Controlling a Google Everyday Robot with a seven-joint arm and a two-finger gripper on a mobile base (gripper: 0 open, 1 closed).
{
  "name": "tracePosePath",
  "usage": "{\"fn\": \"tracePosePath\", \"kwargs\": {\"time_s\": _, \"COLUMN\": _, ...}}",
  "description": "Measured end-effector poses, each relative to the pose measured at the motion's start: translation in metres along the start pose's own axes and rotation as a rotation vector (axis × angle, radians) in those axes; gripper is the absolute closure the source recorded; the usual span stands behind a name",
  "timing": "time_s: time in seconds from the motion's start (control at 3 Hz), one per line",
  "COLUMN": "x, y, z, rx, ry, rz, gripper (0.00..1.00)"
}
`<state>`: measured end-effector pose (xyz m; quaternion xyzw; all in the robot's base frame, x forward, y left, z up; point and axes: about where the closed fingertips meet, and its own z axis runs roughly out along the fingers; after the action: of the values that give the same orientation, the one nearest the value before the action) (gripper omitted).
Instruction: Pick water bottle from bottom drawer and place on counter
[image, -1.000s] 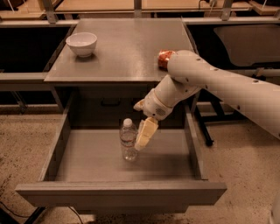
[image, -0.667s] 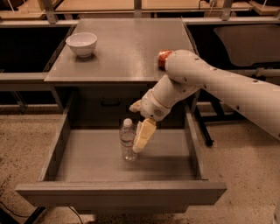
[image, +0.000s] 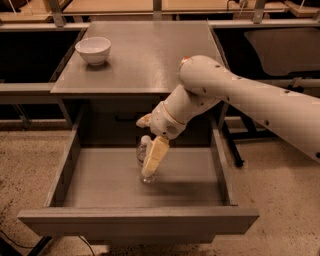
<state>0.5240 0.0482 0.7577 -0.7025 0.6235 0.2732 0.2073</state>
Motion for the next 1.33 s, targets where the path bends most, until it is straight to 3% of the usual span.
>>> {"fn": "tracePosePath", "kwargs": {"time_s": 0.33, "x": -0.006, "y": -0.005, "z": 0.005, "rx": 0.003, "ry": -0.014, "rz": -0.008, "gripper": 0.0}}
{"fn": "tracePosePath", "kwargs": {"time_s": 0.67, "x": -0.004, "y": -0.016, "z": 0.009, "rx": 0.028, "ry": -0.031, "rz": 0.0, "gripper": 0.1}}
{"fn": "tracePosePath", "kwargs": {"time_s": 1.33, "x": 0.003, "y": -0.022, "z": 0.002, "rx": 0.061, "ry": -0.063, "rz": 0.006, "gripper": 0.56}}
